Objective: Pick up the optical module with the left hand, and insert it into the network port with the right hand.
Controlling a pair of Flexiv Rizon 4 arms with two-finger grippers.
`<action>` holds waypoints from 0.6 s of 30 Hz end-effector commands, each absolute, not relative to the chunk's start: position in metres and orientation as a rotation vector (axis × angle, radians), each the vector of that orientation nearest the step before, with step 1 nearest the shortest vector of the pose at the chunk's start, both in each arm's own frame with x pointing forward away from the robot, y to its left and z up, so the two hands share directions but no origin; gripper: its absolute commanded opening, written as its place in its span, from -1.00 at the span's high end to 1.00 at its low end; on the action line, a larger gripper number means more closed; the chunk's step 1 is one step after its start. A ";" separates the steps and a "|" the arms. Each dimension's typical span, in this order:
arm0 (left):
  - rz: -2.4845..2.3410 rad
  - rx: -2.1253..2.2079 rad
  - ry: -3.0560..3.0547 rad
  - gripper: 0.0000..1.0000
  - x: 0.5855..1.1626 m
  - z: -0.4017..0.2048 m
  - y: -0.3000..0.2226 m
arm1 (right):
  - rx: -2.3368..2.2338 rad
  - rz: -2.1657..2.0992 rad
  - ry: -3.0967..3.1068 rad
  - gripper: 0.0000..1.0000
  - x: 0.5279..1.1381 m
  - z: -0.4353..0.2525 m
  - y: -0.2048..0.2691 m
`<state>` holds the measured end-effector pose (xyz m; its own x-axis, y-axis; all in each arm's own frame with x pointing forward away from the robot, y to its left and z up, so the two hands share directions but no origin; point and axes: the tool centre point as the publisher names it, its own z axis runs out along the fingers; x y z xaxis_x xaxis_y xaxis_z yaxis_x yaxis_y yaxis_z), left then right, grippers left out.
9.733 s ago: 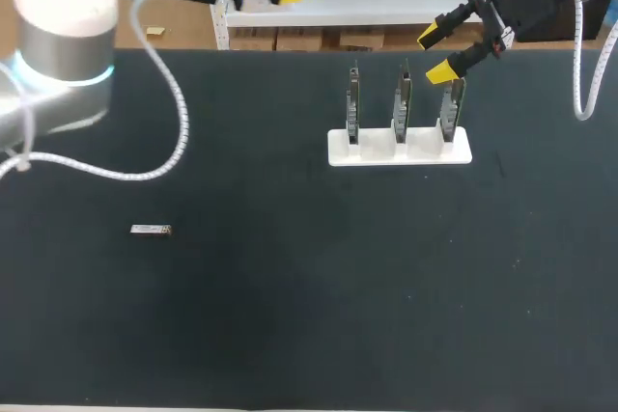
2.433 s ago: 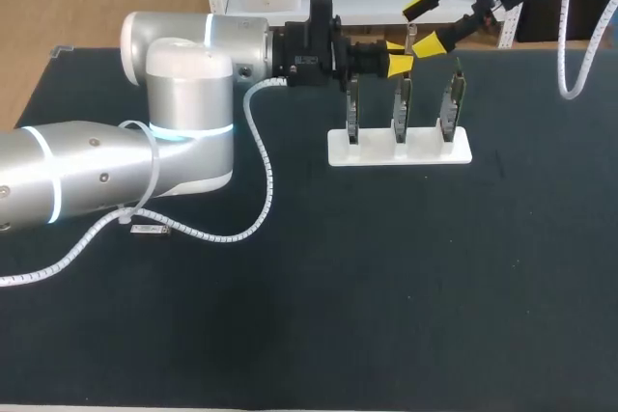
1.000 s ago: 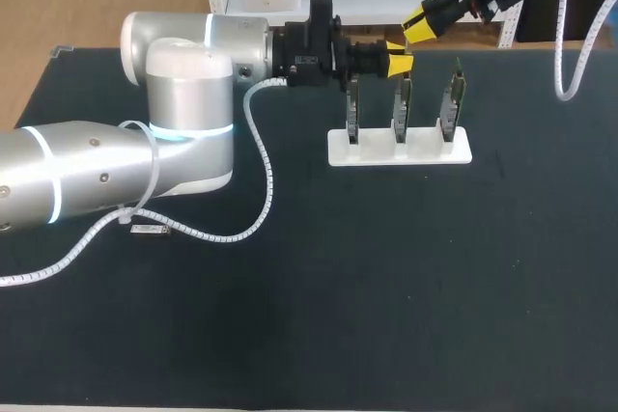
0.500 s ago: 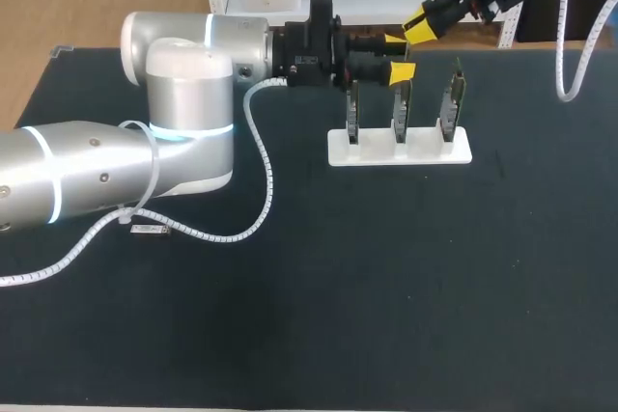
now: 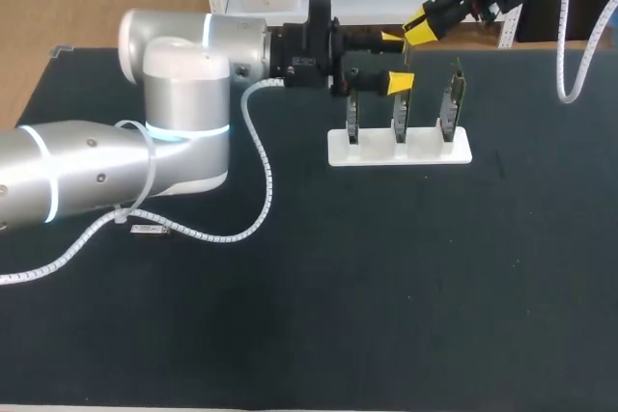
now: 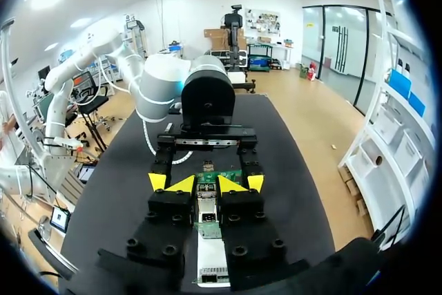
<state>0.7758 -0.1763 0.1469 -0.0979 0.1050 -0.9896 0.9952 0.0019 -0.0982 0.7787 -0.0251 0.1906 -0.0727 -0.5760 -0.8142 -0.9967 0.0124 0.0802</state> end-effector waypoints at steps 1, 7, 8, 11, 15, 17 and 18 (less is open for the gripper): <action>-1.214 1.290 1.402 -1.00 0.777 0.148 -0.173 | -1.611 0.919 1.710 1.00 0.776 0.191 -0.025; -1.157 1.376 1.431 -1.00 0.778 0.146 -0.169 | -1.613 0.922 1.709 1.00 0.775 0.190 -0.025; -1.153 1.384 1.432 -1.00 0.778 0.145 -0.169 | -1.612 0.922 1.709 1.00 0.776 0.190 -0.026; -1.147 1.400 1.451 -1.00 0.779 0.141 -0.164 | -1.609 0.922 1.709 1.00 0.776 0.190 -0.026; -1.121 1.426 1.485 -1.00 0.779 0.135 -0.159 | -1.609 0.925 1.711 1.00 0.777 0.190 -0.026; -1.100 1.445 1.499 -1.00 0.780 0.133 -0.157 | -1.610 0.924 1.711 1.00 0.777 0.190 -0.026; -1.093 1.452 1.504 -1.00 0.780 0.133 -0.157 | -1.610 0.924 1.711 1.00 0.777 0.190 -0.027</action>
<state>0.7788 -0.1575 0.1298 -0.0603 0.3233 -0.9444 0.9977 -0.0109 -0.0675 0.7778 -0.0262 0.1898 -0.0777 -0.5739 -0.8152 -0.9964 0.0170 0.0830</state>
